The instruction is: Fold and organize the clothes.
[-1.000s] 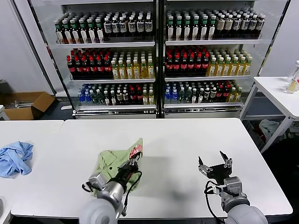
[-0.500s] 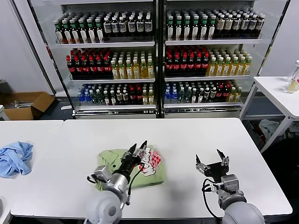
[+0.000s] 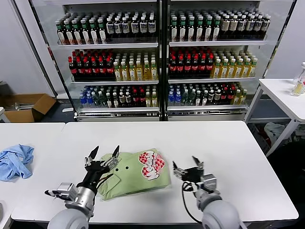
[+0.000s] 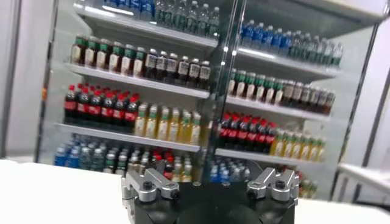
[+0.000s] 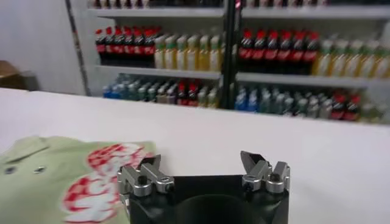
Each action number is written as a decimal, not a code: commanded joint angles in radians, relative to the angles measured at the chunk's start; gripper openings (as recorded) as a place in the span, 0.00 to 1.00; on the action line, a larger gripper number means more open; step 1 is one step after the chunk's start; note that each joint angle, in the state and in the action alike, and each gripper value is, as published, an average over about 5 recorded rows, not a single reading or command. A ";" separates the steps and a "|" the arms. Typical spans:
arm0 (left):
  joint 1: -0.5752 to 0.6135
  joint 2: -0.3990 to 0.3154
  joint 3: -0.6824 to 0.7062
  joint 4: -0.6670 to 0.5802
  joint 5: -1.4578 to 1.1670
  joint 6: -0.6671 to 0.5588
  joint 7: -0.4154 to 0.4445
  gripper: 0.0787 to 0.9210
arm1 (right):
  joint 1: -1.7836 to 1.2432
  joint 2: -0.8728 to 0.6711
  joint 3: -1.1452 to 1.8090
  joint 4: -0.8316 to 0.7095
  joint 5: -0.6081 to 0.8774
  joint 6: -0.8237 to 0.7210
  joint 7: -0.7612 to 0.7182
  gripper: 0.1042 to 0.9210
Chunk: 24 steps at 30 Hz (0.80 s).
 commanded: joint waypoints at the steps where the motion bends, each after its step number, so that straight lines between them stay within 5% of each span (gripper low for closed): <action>1: 0.112 0.019 -0.116 -0.024 0.151 -0.036 0.034 0.88 | 0.217 0.067 -0.203 -0.273 0.208 -0.006 0.040 0.88; 13: 0.094 0.014 -0.123 0.011 0.118 0.002 0.017 0.88 | 0.281 0.115 -0.184 -0.390 0.173 -0.005 -0.023 0.86; 24: 0.098 0.025 -0.116 0.023 0.119 -0.013 0.007 0.88 | 0.256 0.125 -0.166 -0.382 0.231 -0.004 -0.058 0.49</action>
